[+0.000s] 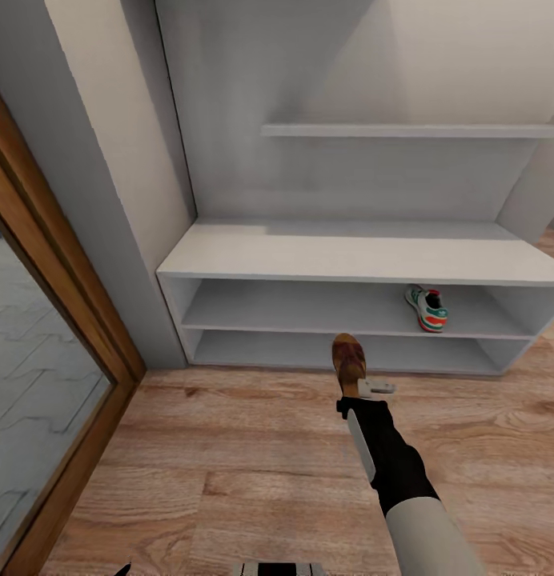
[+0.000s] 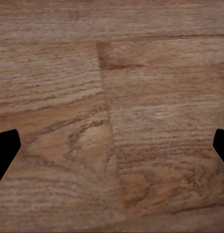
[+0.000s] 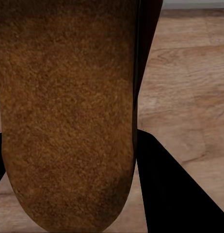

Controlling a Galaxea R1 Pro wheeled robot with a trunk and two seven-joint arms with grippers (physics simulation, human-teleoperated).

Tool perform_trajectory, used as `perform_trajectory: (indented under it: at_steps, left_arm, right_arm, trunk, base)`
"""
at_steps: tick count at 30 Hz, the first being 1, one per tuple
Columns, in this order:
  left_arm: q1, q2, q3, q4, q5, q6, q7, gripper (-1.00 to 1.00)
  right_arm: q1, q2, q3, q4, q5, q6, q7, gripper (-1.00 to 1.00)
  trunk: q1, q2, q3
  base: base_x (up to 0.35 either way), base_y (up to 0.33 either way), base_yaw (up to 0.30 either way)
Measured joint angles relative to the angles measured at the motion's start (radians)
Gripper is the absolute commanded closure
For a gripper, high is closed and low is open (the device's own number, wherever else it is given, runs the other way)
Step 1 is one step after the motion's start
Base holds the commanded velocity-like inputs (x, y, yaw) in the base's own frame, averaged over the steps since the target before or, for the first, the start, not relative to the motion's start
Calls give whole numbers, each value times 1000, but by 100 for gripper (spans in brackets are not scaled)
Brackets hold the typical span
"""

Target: Pick up the two gym shoes and the two sandals from the corridor floor and place them onto the hallstand (shoe rack) in the corridor, making sure they are on the rack and not on the floor. Arrange them so the two gym shoes are next to each other and the two sandals are next to each other.

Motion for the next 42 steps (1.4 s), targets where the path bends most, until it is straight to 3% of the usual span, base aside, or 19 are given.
perform_trajectory:
  at_steps: [6,14,21,33,42]
  left_arm:
    - [0,0,0,0,0,0,0,-100]
    - [0,0,2,-1,-1,-1,0,-100]
    - [0,0,3,-1,0,-1,0,-100]
    - [0,0,3,-1,0,-1,0,-100]
    - [0,0,3,-1,0,-2,0,-100]
  right_arm:
    - [0,0,0,0,0,0,0,100]
    - [0,0,0,0,1,0,0,100]
    - [0,0,3,-3,1,-1,0,100]
    - [0,0,17,-89,-1,6,-1,100]
    - [0,0,38,-92,0,9,0,100]
  trunk:
    - [3,-1,-32]
    - [3,-1,-45]
    - [2,-2,-48]
    - [2,-2,-48]
    - [3,-2,-48]
  base:
    - [0,0,0]
    - [9,0,0]
    - [263,0,0]
    - [323,0,0]
    - [96,2,0]
